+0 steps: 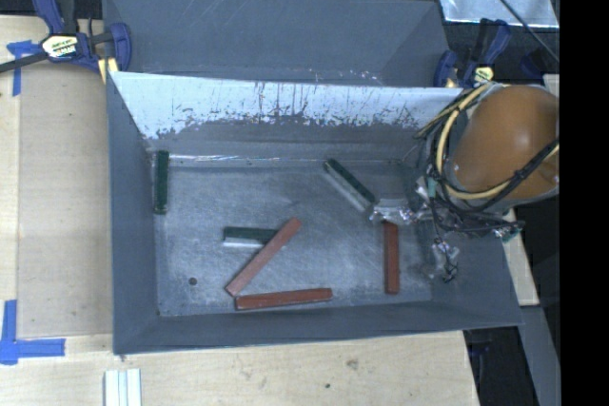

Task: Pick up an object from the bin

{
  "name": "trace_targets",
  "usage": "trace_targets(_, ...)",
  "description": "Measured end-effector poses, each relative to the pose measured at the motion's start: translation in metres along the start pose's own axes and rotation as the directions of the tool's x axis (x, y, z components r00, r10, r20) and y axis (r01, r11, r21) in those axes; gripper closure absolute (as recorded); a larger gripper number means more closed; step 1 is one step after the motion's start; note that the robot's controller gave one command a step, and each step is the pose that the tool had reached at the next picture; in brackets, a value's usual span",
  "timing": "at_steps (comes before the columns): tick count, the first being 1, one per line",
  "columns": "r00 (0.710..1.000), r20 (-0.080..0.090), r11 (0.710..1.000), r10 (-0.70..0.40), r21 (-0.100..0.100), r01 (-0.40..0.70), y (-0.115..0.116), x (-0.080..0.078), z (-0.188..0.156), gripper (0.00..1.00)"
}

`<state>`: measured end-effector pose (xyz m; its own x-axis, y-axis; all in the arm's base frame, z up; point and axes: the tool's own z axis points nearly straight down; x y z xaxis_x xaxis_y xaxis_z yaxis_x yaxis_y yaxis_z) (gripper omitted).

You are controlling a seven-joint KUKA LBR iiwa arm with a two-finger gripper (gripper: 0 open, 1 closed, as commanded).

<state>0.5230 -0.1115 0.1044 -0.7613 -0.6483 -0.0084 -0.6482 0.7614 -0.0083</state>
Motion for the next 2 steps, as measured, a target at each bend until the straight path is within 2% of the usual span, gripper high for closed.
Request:
trace_targets(1,0.978,-0.003,0.978,-0.207,-0.007,0.207,-0.0452,-0.0841,0.0229,1.00)
trace_targets(2,0.979,-0.003,0.979,-0.206,-0.007,0.206,-0.0453,-0.0840,0.0229,1.00)
